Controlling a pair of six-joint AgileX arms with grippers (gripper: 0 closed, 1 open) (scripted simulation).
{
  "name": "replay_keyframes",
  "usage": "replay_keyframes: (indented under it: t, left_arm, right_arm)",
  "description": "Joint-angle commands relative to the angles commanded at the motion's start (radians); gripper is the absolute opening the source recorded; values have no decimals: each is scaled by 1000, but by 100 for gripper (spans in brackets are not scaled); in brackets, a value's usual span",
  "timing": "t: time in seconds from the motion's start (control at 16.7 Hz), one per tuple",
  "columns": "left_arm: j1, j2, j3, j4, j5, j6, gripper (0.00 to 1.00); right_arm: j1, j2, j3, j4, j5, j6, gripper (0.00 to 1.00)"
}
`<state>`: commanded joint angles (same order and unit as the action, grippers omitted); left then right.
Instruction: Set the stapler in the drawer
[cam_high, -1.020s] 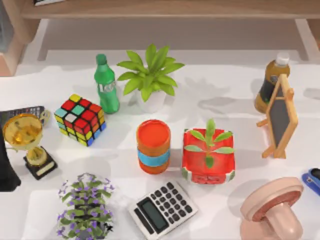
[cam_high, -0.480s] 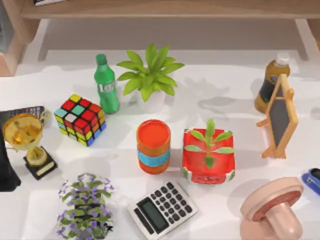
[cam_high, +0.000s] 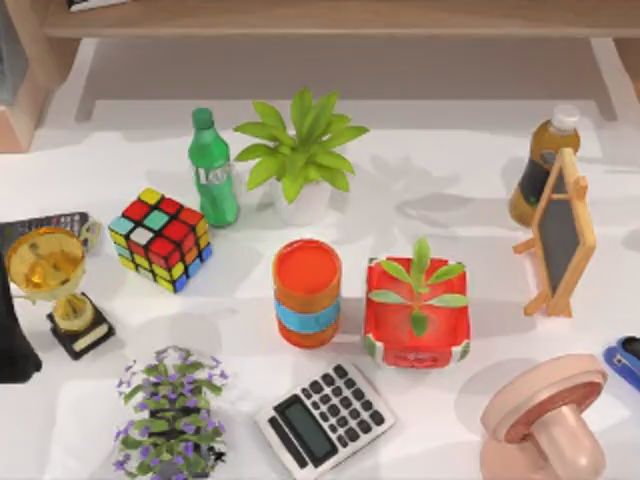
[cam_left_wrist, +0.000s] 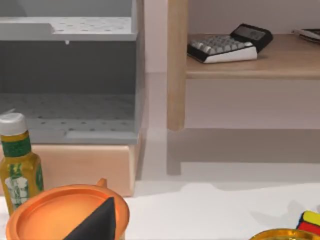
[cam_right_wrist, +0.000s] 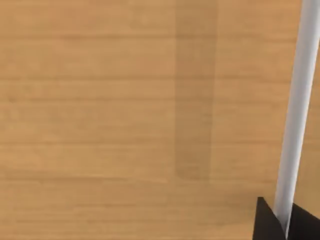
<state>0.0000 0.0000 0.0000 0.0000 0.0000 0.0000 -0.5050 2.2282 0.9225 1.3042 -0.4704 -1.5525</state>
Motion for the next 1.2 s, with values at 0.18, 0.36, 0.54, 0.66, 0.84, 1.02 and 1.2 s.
replay_keyframes:
  t: [0.18,0.36,0.54,0.66,0.84,1.02,1.2]
  left_arm:
    - [0,0,0,0,0,0,100]
    - [0,0,0,0,0,0,100]
    - [0,0,0,0,0,0,100]
    - [0,0,0,0,0,0,100]
    - [0,0,0,0,0,0,100]
    - [0,0,0,0,0,0,100]
    - [0,0,0,0,0,0,100]
  right_arm:
    - [-28,-36,-89,51,-35,1,0]
    - [-68,-81,-195,114,-70,0,0]
    - [-84,-94,-228,136,-83,0,0]
    - [-84,-94,-228,136,-83,0,0]
    - [-87,-97,-240,145,-90,1,0]
    - [-127,-122,-318,194,-138,0,0]
    - [-180,-156,-407,254,-186,0,0]
